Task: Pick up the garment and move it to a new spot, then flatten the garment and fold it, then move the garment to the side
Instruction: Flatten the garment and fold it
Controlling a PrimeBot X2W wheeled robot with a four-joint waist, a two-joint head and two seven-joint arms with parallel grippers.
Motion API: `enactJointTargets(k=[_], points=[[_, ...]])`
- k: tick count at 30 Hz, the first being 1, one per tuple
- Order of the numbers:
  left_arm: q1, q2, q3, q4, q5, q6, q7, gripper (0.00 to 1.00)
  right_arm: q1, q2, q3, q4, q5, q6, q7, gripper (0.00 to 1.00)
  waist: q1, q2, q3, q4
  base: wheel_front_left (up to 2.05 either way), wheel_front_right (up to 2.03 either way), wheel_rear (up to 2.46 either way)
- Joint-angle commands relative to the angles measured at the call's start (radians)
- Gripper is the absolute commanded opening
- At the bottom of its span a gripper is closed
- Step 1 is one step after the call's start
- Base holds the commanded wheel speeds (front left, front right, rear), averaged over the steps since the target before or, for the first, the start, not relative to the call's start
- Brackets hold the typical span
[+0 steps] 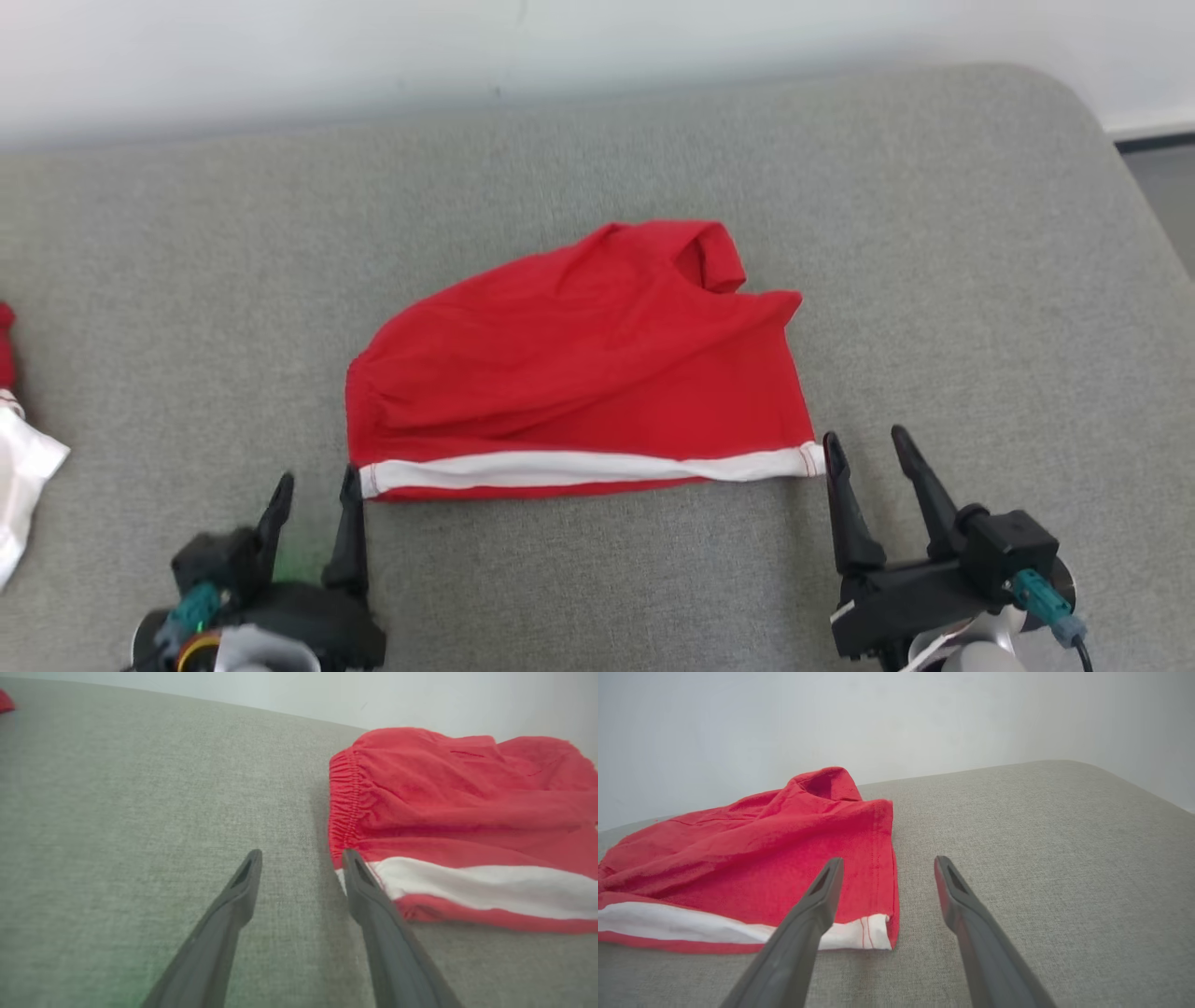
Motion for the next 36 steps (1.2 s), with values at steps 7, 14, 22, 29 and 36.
enactJointTargets(k=[7, 14, 22, 29, 36], points=[[0.180, -0.044, 0.090, -0.161, 0.093, -0.011, -0.003, 1.00, 0.064, 0.001, -0.009, 0.018, -0.022, -0.003, 0.000, 1.00, 0.0000, 0.0000, -0.150, 0.040, 0.00, 0.00, 0.00], [0.281, -0.061, 0.134, -0.233, 0.137, -0.016, -0.003, 1.00, 0.109, 0.001, -0.030, 0.019, -0.051, -0.003, 0.000, 1.00, 0.0000, 0.0000, -0.201, 0.053, 0.00, 0.00, 0.00], [0.334, -0.065, 0.159, -0.269, 0.167, -0.023, -0.003, 1.00, 0.135, 0.001, -0.039, 0.029, -0.074, -0.003, 0.000, 1.00, 0.0000, 0.0000, -0.232, 0.054, 0.00, 0.00, 0.00], [0.316, -0.065, 0.134, -0.281, 0.133, -0.023, -0.003, 1.00, 0.126, 0.001, -0.037, 0.027, -0.068, -0.003, 0.000, 1.00, 0.0000, 0.0000, -0.215, 0.058, 0.00, 0.00, 0.00], [0.236, -0.065, 0.033, -0.264, 0.027, -0.025, -0.003, 1.00, 0.079, 0.001, -0.031, 0.013, -0.072, -0.003, 0.000, 1.00, 0.0000, 0.0000, -0.119, 0.063, 0.00, 0.00, 0.00]])
